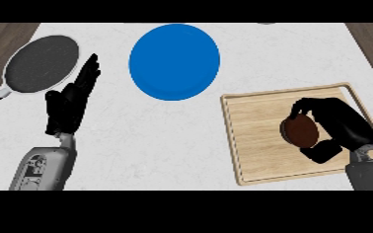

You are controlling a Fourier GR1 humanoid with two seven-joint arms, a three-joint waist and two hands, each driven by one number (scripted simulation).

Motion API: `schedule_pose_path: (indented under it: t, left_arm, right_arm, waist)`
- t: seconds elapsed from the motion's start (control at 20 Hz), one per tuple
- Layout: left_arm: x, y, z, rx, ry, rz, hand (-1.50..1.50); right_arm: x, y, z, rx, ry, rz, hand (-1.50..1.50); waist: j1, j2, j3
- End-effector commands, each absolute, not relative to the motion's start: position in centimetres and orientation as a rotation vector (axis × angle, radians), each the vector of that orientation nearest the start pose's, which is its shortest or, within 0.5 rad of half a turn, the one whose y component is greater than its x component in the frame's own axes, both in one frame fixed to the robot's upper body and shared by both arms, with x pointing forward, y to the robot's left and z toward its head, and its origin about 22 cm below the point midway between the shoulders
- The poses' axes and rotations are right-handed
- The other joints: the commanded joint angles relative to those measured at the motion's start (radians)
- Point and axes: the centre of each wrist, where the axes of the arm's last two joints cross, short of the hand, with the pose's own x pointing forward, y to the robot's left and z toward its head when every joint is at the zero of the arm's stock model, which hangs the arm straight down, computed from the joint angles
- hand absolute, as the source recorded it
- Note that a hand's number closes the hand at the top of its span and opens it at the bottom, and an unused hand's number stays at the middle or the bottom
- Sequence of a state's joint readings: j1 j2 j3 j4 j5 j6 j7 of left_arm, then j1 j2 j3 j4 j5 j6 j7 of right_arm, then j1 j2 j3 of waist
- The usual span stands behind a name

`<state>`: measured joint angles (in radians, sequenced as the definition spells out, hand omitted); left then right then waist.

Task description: Pick the cupcake from the tray and place it in the plate

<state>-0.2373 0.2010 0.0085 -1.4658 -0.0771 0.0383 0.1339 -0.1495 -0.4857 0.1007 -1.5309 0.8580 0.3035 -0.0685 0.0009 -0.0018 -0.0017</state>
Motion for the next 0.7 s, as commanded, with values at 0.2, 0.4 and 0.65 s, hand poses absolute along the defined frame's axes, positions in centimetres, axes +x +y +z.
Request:
schedule_pose_path:
  t: [0.2, 0.4, 0.65]
  left_arm:
    - [29.8, 25.2, 3.3, 0.208, -1.553, -0.231, 0.0]
    - [30.0, 23.2, 4.8, 0.194, -1.57, -0.22, 0.0]
    - [30.8, 25.4, 3.8, 0.222, -1.553, -0.21, 0.0]
  right_arm:
    - [31.0, -29.4, 4.5, -0.869, -1.039, 1.12, 1.5]
    - [32.9, -26.6, 4.6, -0.96, -0.967, 0.977, 1.5]
    - [32.2, -24.7, 7.9, -1.113, -1.331, 0.798, 1.5]
  waist:
    - [0.014, 0.007, 0.001]
    - [0.017, 0.003, 0.002]
    - [-0.005, 0.0, 0.002]
